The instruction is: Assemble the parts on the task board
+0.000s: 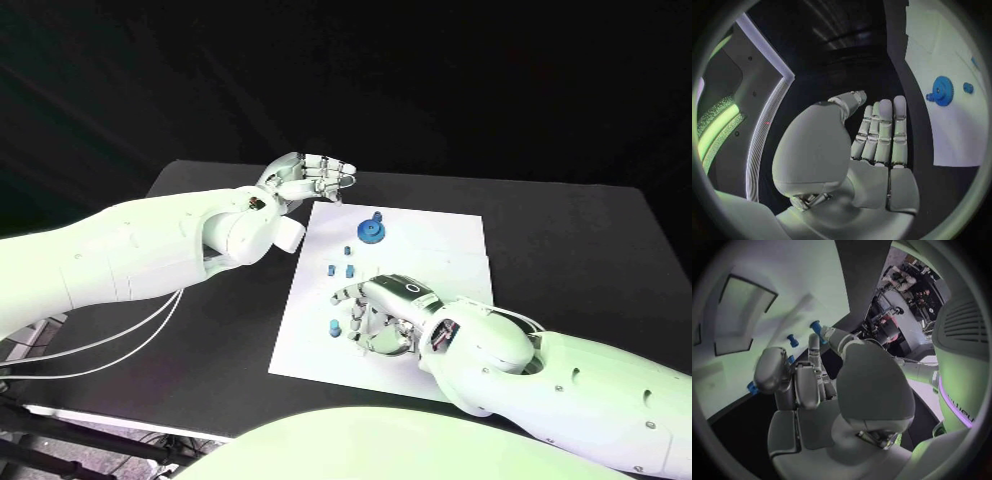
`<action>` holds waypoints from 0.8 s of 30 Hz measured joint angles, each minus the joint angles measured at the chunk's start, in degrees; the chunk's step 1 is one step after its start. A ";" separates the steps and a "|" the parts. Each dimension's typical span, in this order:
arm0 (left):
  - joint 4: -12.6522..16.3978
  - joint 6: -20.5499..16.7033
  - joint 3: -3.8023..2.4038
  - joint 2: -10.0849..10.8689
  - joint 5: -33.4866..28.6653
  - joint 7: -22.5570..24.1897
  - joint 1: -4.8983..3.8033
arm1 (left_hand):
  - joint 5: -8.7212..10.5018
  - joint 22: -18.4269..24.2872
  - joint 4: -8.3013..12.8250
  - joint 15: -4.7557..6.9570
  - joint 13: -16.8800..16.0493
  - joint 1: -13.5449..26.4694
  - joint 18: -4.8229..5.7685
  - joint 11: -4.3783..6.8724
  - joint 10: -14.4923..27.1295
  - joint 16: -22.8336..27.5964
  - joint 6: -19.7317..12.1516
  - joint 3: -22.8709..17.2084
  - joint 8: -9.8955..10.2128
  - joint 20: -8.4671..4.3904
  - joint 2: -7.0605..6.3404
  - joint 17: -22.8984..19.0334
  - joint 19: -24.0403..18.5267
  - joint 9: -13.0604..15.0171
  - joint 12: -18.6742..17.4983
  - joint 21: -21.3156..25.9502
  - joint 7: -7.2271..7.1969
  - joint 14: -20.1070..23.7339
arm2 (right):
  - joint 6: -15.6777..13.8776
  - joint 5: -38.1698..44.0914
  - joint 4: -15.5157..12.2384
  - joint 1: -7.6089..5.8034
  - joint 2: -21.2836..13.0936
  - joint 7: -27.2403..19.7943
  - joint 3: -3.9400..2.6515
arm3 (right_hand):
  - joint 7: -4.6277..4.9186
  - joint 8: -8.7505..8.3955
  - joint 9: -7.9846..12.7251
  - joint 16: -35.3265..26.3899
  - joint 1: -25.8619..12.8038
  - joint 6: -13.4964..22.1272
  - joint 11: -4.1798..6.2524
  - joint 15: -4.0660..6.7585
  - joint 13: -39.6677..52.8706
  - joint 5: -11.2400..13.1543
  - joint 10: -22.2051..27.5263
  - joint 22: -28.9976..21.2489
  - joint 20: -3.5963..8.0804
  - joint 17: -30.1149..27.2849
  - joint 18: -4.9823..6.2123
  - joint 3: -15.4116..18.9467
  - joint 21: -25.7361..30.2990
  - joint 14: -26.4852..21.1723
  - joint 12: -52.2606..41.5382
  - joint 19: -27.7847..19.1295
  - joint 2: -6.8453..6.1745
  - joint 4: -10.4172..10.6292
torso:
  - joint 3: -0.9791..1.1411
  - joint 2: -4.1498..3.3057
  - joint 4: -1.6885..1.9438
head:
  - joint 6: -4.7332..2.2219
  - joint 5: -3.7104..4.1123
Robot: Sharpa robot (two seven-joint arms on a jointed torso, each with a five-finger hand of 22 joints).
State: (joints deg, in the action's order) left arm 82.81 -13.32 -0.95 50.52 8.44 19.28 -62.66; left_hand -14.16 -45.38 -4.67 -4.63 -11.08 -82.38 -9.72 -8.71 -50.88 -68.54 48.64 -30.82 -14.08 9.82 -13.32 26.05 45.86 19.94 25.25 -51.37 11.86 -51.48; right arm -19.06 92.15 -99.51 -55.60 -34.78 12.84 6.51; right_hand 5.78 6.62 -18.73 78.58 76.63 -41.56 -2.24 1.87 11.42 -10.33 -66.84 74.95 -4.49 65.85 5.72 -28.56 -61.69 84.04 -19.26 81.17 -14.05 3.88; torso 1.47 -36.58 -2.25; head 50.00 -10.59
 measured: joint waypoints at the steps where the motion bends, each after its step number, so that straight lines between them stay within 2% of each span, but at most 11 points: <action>1: 0.00 0.03 0.00 0.01 0.00 0.00 0.00 | 0.00 0.00 0.00 0.00 0.00 0.00 0.00 0.00 0.00 0.00 0.00 0.00 0.00 0.00 0.00 0.00 0.00 0.00 0.00 0.00 0.00 0.00 | -0.37 -0.15 -0.56 -0.18 -0.70 -0.07 -0.13 | -0.03 0.00 0.00 0.00 0.00 0.04 0.13 0.00 0.09 -0.18 -0.13 0.00 0.18 0.10 0.00 0.49 0.00 0.00 -0.22 0.18 0.00 0.06 | -0.01 0.01 0.00 | 0.00 0.12; 3: -0.02 0.09 0.00 0.04 0.00 0.00 0.00 | 0.00 0.00 0.00 0.00 0.00 0.00 0.00 0.00 0.00 0.00 0.00 0.00 0.00 0.00 0.00 0.00 0.00 0.00 0.00 0.00 0.00 0.00 | -1.21 -0.71 -1.78 -0.80 -2.61 -0.27 -0.48 | 0.16 0.07 -0.23 0.12 0.42 -0.75 0.42 0.00 0.42 -0.22 -0.70 0.00 0.18 0.14 0.00 1.00 -0.11 0.00 -0.67 0.18 -0.02 0.23 | -0.01 0.02 0.00 | -0.10 0.46; 5: -0.04 0.15 0.01 0.07 -0.01 0.00 0.00 | 0.00 0.00 0.00 0.00 0.00 0.00 0.00 0.00 0.00 0.00 0.00 0.00 0.00 0.00 0.00 0.00 0.00 0.00 0.00 0.00 0.00 0.00 | -1.93 -1.80 -2.88 -1.65 -4.75 -0.50 -0.71 | 0.93 0.94 -0.83 0.23 1.11 -3.22 0.40 0.00 0.98 -0.52 -1.64 0.00 0.39 0.18 0.00 1.44 -0.32 0.00 -1.68 0.39 0.28 0.38 | -0.01 0.04 0.00 | -0.27 0.96; 8: -0.03 0.23 0.04 0.16 -0.03 -0.01 0.01 | 0.00 0.00 0.00 0.00 0.00 0.00 0.00 0.00 0.00 0.00 0.00 0.00 0.00 0.00 0.00 0.00 0.00 0.00 0.00 0.00 0.00 0.00 | -2.94 -5.53 -3.97 -3.49 -8.96 -0.89 -0.98 | 1.90 2.96 -1.48 0.23 1.20 -7.13 -0.48 0.00 2.33 -0.53 -2.52 -0.01 0.39 0.17 0.00 2.16 -0.32 0.00 -3.51 0.39 0.18 1.10 | -0.04 0.05 0.00 | -0.61 1.86; 10: 0.00 0.26 0.05 0.29 -0.04 -0.01 0.01 | 0.00 0.00 0.00 0.00 0.00 0.00 0.00 0.00 0.00 0.00 0.00 0.00 0.00 0.00 0.00 0.00 0.00 -0.01 0.00 0.00 0.00 0.00 | -3.44 -9.36 -4.44 -4.80 -12.19 -1.03 -1.13 | 2.55 4.41 -1.84 0.30 1.18 -9.43 -0.99 -0.52 3.62 -0.53 -3.09 -0.01 0.34 0.33 0.00 2.80 -0.32 0.03 -5.32 0.37 0.15 1.74 | -0.08 0.08 -0.03 | -0.85 2.70; 11: 0.03 0.27 0.06 0.37 -0.04 -0.01 0.01 | 0.00 -0.01 0.00 0.00 0.00 0.00 0.01 0.00 0.00 0.00 0.00 0.00 0.00 0.00 0.00 0.00 0.00 -0.01 0.00 0.00 0.00 0.00 | -3.56 -11.15 -4.75 -5.30 -13.66 -1.06 -1.15 | 2.56 5.15 -2.09 0.68 0.56 -10.46 -0.96 -0.65 4.67 -0.53 -4.09 -0.01 0.06 0.75 0.00 3.59 -0.56 -0.01 -6.91 0.48 -0.24 2.53 | -0.10 0.10 -0.07 | -0.95 3.13; 13: 0.11 0.27 0.07 0.56 -0.05 -0.01 0.01 | 0.00 -0.01 0.00 0.00 0.00 0.00 0.00 0.00 0.00 0.00 0.00 0.00 0.00 0.00 0.00 0.00 0.00 -0.01 0.00 0.00 0.00 0.00 | -3.71 -15.33 -5.37 -6.20 -17.15 -1.08 -1.22 | 1.67 7.24 -2.92 1.78 -2.09 -12.06 -0.41 -0.49 9.68 -0.53 -5.02 -0.01 -0.05 2.33 -0.56 6.36 -2.39 -0.14 -13.67 0.98 -0.85 4.86 | -0.14 0.13 -0.14 | -1.23 4.16; 16: 0.37 0.27 0.07 0.77 -0.07 -0.01 0.01 | 0.00 0.00 0.00 0.00 0.00 0.00 0.00 0.00 -0.01 0.00 0.00 0.00 0.00 0.00 0.00 0.00 0.00 -0.01 0.00 0.00 0.00 0.00 | -3.70 -20.29 -6.34 -6.83 -21.41 -0.89 -1.22 | 0.86 11.36 -5.02 4.75 -3.85 -12.59 0.26 0.13 38.38 -0.77 -7.11 -0.01 0.62 7.50 -0.91 12.14 -6.15 -0.10 -40.72 2.28 0.23 10.11 | -0.20 0.20 -0.30 | -1.48 5.48; 17: 0.53 0.27 0.07 0.86 -0.07 0.00 0.01 | 0.00 -0.01 0.00 0.00 0.00 0.00 0.00 0.00 -0.01 0.00 0.00 0.00 0.00 0.00 0.00 0.00 0.00 -0.01 0.00 0.00 0.00 0.00 | -3.62 -22.08 -6.79 -6.97 -22.96 -0.70 -1.19 | 0.71 12.45 -5.58 5.62 -4.13 -12.48 0.38 0.13 45.22 -0.97 -8.45 -0.01 0.77 8.45 -0.92 14.01 -7.04 -0.11 -46.58 2.44 0.51 11.57 | -0.23 0.23 -0.34 | -1.53 5.87; 19: 0.73 0.27 0.08 1.03 -0.08 0.01 0.03 | 0.00 0.01 -0.02 0.00 0.00 0.00 0.00 0.02 0.01 0.00 -0.02 0.01 0.00 0.00 0.00 0.00 0.00 -0.01 0.00 0.00 0.02 0.00 | -3.44 -24.32 -7.71 -7.02 -25.09 -0.30 -1.05 | 0.43 13.99 -6.33 7.06 -5.16 -12.22 0.52 0.13 54.64 -1.33 -10.97 -0.02 0.79 9.04 -1.79 17.88 -8.76 -0.11 -54.17 2.45 1.56 12.51 | -0.24 0.31 -0.49 | -1.56 6.62; 24: 1.10 0.27 0.10 1.27 -0.09 0.05 0.04 | 0.00 0.08 -0.16 0.00 0.00 0.00 0.01 0.21 0.20 0.00 -0.21 0.16 0.00 0.00 0.00 -0.05 0.00 -0.02 0.00 0.00 0.21 0.00 | -2.63 -26.98 -10.42 -6.16 -29.51 1.70 -0.58 | 0.50 15.33 -6.75 8.41 -5.60 -11.90 0.58 0.12 61.82 -1.33 -13.54 -0.02 0.79 9.10 -1.79 22.95 -11.16 -0.11 -59.39 2.45 3.80 12.86 | -0.27 0.51 -0.91 | -1.54 7.95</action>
State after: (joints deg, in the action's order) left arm 83.90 -13.06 -0.85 51.79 8.35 19.33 -62.63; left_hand -14.16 -45.30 -4.83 -4.63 -11.08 -82.38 -9.71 -8.50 -50.67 -68.54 48.44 -30.66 -14.08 9.82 -13.32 25.99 45.86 19.92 25.25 -51.37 12.07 -51.49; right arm -21.70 65.17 -109.93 -61.75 -64.29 14.54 5.93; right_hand 6.28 21.95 -25.48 86.99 71.03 -53.46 -1.66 1.99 73.24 -11.66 -80.38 74.93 -3.70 74.95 3.93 -5.61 -72.85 83.92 -78.65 83.63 -10.25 16.74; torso 1.20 -36.07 -3.16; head 48.47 -2.63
